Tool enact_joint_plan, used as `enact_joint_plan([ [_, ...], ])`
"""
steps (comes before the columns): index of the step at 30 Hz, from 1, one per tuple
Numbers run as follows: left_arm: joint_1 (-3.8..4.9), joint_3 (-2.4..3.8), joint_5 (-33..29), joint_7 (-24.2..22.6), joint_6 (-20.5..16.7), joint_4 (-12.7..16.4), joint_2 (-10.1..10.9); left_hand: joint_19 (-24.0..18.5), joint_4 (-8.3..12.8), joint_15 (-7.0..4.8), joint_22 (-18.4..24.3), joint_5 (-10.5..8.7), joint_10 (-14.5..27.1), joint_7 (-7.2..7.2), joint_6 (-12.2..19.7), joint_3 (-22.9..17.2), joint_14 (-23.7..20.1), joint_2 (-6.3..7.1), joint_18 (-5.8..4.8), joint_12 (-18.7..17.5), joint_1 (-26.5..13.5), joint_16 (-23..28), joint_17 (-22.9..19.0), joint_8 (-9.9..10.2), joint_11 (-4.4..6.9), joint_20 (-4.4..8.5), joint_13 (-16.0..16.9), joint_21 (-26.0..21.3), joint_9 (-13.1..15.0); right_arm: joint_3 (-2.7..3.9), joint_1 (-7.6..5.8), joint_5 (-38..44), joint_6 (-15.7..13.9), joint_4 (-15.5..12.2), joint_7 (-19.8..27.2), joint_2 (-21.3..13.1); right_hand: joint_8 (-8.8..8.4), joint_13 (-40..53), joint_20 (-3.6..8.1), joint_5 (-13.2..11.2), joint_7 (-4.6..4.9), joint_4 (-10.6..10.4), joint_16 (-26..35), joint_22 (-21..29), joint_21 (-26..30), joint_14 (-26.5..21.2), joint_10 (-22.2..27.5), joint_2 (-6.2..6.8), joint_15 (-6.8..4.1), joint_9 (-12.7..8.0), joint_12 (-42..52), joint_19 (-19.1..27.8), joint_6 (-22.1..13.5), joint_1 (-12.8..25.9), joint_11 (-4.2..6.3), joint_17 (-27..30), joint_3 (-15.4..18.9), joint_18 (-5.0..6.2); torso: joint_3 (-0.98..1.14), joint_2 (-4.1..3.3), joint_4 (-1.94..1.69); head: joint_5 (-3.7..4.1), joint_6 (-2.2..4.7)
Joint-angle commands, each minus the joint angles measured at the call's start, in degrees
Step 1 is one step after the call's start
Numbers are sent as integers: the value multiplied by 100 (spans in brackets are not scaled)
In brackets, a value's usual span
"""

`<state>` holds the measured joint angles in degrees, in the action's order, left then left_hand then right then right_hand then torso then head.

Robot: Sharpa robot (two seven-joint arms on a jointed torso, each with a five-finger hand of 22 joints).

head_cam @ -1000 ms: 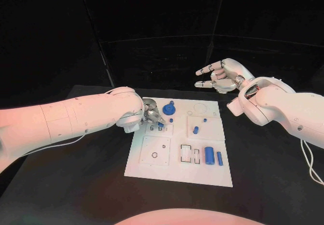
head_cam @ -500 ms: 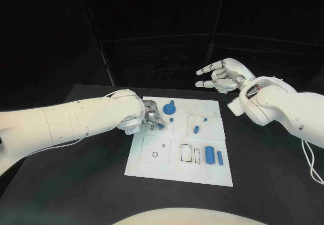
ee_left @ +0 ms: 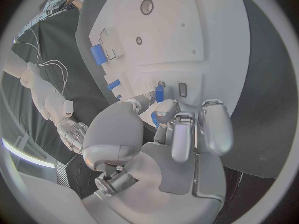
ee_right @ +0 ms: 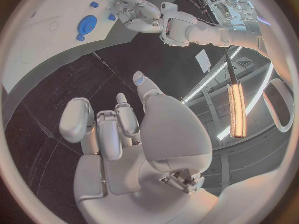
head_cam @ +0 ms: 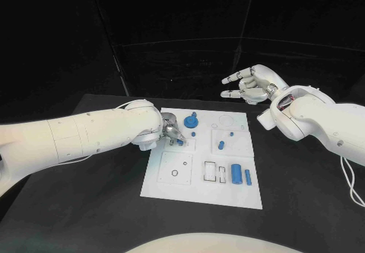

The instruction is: Assemble the parts on the task board

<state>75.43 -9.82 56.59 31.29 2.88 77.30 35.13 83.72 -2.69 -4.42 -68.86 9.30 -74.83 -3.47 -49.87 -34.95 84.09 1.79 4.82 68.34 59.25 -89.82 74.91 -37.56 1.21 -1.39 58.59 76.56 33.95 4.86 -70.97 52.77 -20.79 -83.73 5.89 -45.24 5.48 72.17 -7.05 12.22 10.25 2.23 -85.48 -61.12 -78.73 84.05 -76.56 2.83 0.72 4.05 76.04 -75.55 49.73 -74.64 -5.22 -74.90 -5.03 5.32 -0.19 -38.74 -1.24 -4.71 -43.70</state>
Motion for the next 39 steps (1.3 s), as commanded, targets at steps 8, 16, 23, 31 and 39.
enact_joint_plan([
  [8,-8,-9,91,163,193,23,35,30,977,-49,-3,42,-19,32,6,-1019,591,1,-68,-42,12,-18,1509,-40,8,9,-22,28,12,3,-9,-15,30,10,47,13,17,-6,18,40,9,-12,26,5,36,345,23,-53,3,-6,-4,36,-30,7,-2,-386,33,17,-2,0,1,-6,-2],
  [16,-8,-9,91,154,290,35,43,25,974,-49,13,49,-11,32,5,-1024,591,2,-65,-55,8,-18,1509,-45,9,10,-41,17,16,3,-8,-15,38,17,54,19,17,-6,18,40,9,-12,26,5,36,345,23,-53,3,-6,-4,36,-30,7,-2,-386,33,17,2,2,-1,-5,-15],
  [23,-7,-8,91,146,337,41,46,25,971,-49,14,51,-10,32,5,-1025,591,2,-65,-59,3,-18,1509,-47,9,10,-46,17,17,2,-8,-15,44,37,62,30,19,-21,19,42,9,-20,27,8,38,345,34,-57,2,-6,-16,37,-30,14,-2,-387,40,18,-1,2,-3,-7,-18],
  [31,-7,-8,91,118,372,31,12,26,968,-49,9,54,-6,33,4,-1028,591,3,-66,-67,-1,-18,1509,-50,9,10,-58,20,19,2,-8,-15,47,41,63,34,19,-21,19,42,9,-20,27,8,38,345,34,-57,2,-6,-16,37,-30,14,-2,-387,40,18,2,2,8,-8,-17],
  [39,-3,-8,90,131,495,-68,-54,24,963,-48,16,55,-5,33,4,-1028,591,6,-65,-72,-9,-18,1509,-54,9,10,-65,15,22,2,-8,-15,44,38,60,33,19,-21,19,42,9,-20,27,8,38,345,34,-57,2,-6,-16,37,-30,14,-2,-387,40,18,5,2,1,-6,-24],
])
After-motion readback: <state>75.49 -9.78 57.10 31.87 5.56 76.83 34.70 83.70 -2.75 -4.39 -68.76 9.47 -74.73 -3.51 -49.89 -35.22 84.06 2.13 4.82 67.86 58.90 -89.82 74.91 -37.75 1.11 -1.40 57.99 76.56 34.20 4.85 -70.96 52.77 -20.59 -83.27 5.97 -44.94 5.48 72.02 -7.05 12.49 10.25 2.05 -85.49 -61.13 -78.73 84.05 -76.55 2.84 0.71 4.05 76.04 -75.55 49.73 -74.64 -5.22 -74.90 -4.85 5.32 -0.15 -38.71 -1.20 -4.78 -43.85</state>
